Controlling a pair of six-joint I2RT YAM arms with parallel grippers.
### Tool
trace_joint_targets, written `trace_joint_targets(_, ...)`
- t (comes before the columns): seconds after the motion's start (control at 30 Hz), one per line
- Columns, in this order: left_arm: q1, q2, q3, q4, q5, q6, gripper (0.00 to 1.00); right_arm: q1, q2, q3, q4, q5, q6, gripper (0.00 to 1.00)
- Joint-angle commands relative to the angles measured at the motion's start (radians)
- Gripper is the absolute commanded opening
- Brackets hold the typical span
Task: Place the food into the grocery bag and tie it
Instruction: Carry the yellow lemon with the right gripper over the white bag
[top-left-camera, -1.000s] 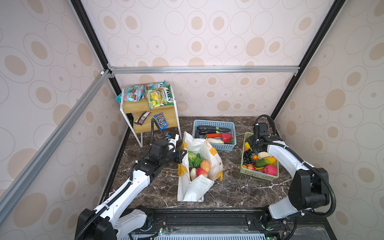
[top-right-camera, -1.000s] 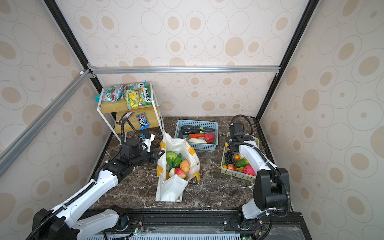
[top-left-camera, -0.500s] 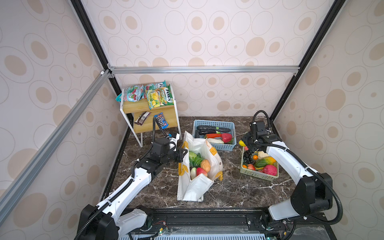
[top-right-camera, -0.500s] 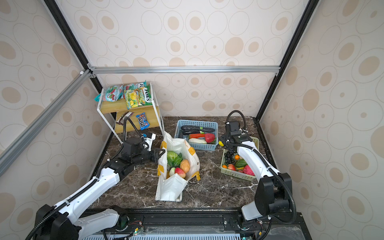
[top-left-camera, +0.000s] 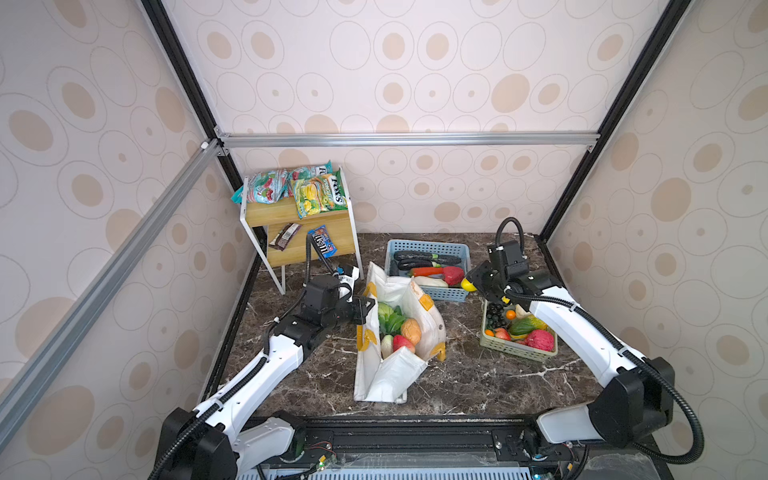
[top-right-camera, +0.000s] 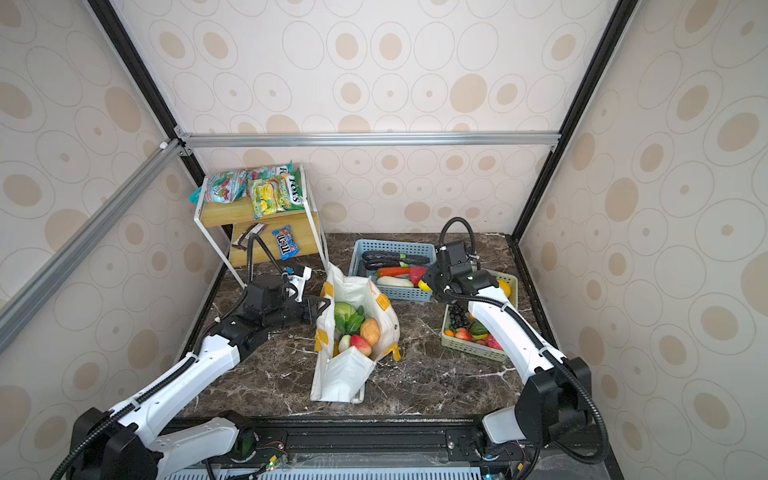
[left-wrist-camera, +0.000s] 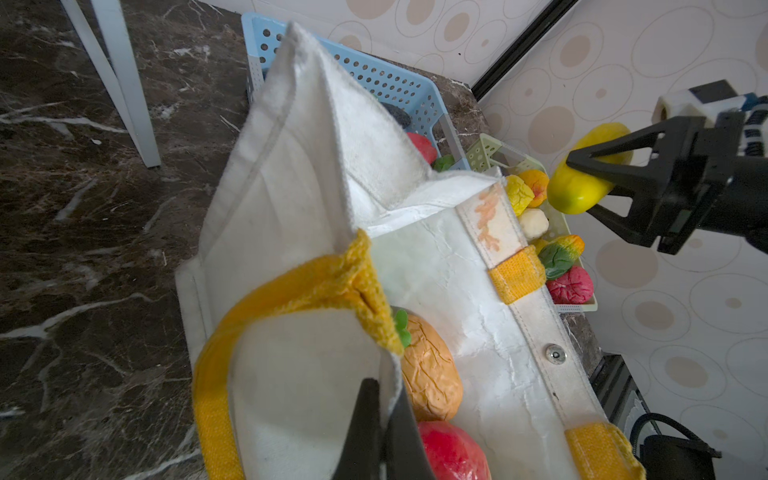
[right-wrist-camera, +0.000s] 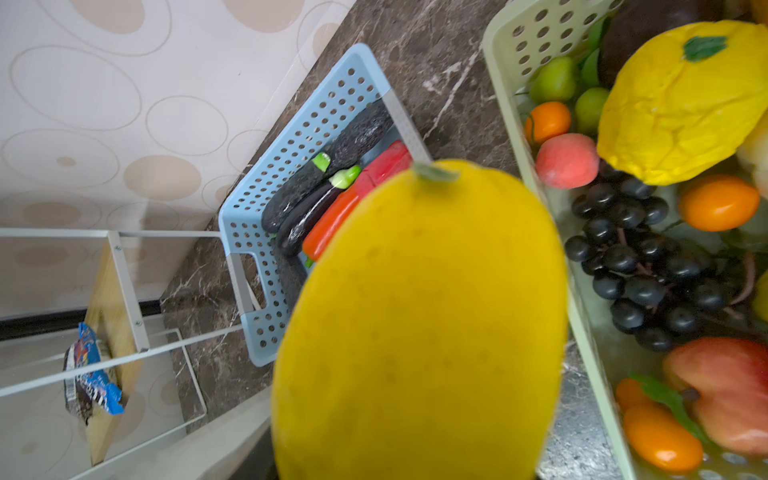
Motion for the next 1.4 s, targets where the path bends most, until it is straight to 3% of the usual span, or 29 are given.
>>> trace_joint_targets(0.0, -0.006, 0.015, 0.049, 0.010, -0.015, -0.005, 0.00, 0.044, -0.025, 0.037, -0.012, -0.014, 0.004, 0.51)
trace_joint_targets(0.73, -0.006, -0.012, 0.042, -0.004, -0.039, -0.018, 0.00, 0.382, 0.068, 0.154, -0.023, -0.018, -0.075, 0.51)
trace_joint_targets(1.37, -0.005, -0.029, 0.042, -0.027, -0.053, -0.011, 0.00, 0.524, 0.212, 0.228, -0.113, -0.092, -0.272, 0.51)
